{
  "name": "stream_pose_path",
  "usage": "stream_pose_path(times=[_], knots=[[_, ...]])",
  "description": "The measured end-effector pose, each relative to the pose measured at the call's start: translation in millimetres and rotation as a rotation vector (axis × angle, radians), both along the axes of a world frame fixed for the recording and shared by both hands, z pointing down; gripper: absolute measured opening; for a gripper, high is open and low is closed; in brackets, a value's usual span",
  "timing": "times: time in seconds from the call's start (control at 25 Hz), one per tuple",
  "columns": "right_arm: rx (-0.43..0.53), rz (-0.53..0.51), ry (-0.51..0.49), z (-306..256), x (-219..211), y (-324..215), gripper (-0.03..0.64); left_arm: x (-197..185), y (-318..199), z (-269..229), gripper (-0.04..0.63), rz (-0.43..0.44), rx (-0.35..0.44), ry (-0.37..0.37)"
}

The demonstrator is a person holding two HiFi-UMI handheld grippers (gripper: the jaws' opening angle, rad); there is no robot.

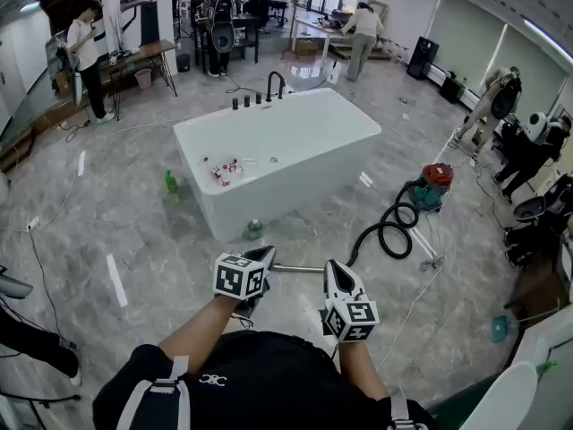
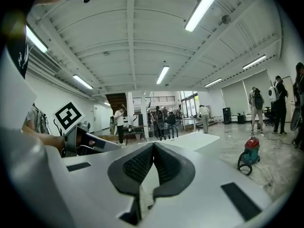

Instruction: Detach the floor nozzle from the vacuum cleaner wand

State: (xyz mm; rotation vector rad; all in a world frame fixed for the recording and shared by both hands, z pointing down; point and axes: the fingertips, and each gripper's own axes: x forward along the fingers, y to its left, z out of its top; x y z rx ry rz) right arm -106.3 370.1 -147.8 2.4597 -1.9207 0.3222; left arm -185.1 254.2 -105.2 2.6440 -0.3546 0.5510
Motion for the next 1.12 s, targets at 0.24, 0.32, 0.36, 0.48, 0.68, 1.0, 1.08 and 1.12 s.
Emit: stream_pose_path(times=[0.24,0.32,0.36,0.48,0.68,1.0,1.08,1.12], knots=[[-0.008,-0.028,-0.018,6,16,-44,0.017,17,-47,6,0.009,-0.023,-0.016,-0.005],[-0.019,-0.042,-0.012,9,20,-54,0.017,24,-54,13,0.009,-0.022,-0.028,-0.015],[-0.025,-0.045,-0.008,12,23,-60,0.018,27,-58,18,0.009,-0.020,-0.030,-0.023],[-0.042,-0.048,-0.025,28,36,-79,0.017,37,-72,34,0.009,-0.022,-0.043,-0.048],[-0.053,-0.077,-0.052,45,70,-113,0.017,67,-103,50,0.009,-0.032,-0.024,-0.074],[-0.067,-0.156,-0.054,45,157,-185,0.018,138,-170,45,0.009,-0.119,-0.012,-0.082],[-0.073,-0.183,-0.047,44,183,-200,0.017,162,-183,44,0.009,-0.140,-0.012,-0.080],[-0.076,-0.197,-0.041,43,196,-208,0.017,174,-189,42,0.009,-0.148,-0.008,-0.079]])
